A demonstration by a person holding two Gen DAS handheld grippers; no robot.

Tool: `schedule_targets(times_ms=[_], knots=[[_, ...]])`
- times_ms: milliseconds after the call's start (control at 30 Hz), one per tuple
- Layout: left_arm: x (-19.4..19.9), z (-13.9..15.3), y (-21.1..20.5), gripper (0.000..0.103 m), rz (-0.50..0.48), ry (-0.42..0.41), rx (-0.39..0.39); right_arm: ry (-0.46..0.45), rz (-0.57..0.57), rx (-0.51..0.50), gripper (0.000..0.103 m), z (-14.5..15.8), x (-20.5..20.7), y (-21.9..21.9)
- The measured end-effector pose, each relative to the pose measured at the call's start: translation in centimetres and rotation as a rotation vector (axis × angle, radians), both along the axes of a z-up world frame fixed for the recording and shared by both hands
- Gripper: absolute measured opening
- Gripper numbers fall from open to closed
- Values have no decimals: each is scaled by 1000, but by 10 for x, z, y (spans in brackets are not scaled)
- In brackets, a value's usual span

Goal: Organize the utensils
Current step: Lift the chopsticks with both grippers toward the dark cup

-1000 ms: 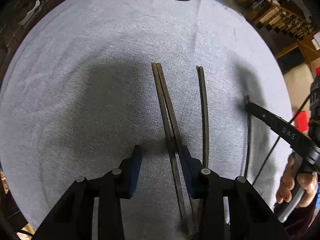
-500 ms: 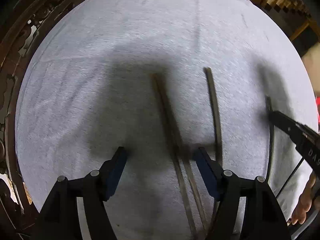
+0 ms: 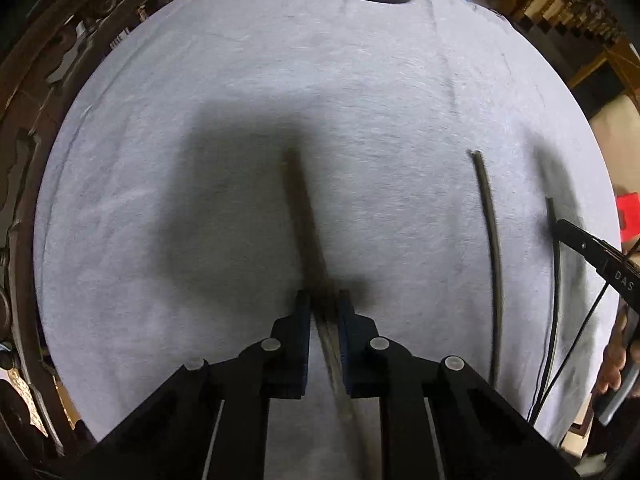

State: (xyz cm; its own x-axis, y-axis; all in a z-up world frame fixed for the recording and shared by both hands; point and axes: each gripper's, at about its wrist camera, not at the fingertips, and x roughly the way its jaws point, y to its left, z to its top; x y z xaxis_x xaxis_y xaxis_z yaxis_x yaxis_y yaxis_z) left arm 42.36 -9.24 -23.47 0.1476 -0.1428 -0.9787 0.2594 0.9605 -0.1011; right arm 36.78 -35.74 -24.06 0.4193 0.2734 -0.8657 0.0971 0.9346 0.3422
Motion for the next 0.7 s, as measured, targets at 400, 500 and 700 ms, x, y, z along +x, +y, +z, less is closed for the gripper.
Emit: schedule_targets(times_ms=[400,500,700], knots=[[-5,68,26,11,-170,-151,-242,4,2,-15,8,1,6,3],[-5,66,15,11,-140,-148,-191,5,4,-24,8,1,8,5],[10,38,20,11,-20,-92,-106,3,9,-20,8,0,9,5]])
